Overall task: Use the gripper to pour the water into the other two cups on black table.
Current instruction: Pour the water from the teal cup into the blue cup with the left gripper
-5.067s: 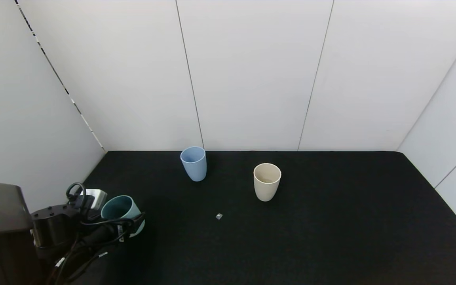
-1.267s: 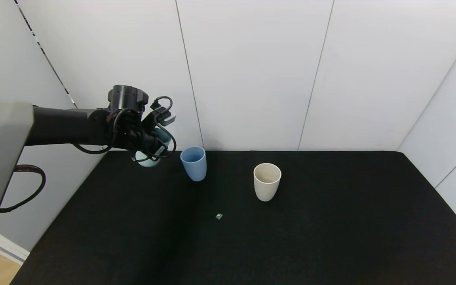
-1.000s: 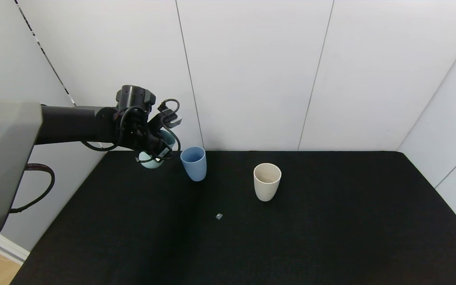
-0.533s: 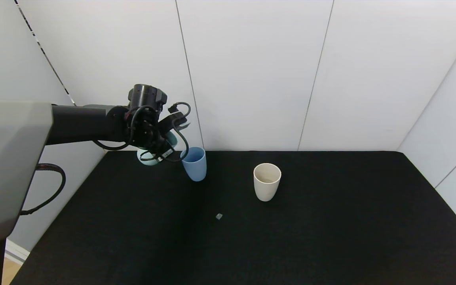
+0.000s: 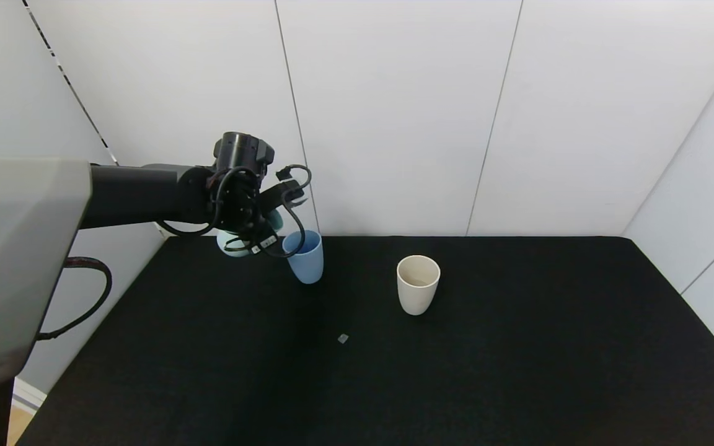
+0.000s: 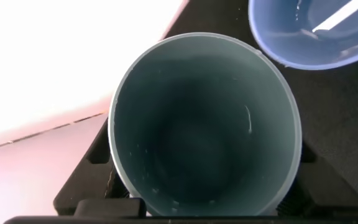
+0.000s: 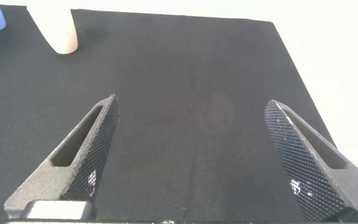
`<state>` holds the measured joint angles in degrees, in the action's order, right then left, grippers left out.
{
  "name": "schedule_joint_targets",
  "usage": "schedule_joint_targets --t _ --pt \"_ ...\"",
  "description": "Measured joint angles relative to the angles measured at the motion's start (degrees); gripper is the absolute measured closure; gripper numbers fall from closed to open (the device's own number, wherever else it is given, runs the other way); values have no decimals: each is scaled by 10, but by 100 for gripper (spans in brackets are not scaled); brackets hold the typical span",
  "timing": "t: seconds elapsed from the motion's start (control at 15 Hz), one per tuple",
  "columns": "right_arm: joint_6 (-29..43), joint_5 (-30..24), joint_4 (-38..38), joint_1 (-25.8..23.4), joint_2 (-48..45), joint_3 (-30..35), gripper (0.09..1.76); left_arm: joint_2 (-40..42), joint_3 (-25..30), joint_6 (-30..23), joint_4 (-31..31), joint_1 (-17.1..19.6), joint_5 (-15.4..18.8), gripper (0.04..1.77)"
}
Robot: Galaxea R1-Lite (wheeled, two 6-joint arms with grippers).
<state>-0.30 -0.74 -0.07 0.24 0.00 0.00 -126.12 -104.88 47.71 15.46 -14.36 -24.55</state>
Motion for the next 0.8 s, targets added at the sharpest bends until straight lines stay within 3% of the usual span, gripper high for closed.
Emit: schedule_joint_targets --t 0.33,0.8 --pt "0 0 0 0 0 0 14 0 0 34 -1 -19 -43 62" --pt "0 0 0 0 0 0 14 -5 -7 91 -1 -22 -79 62"
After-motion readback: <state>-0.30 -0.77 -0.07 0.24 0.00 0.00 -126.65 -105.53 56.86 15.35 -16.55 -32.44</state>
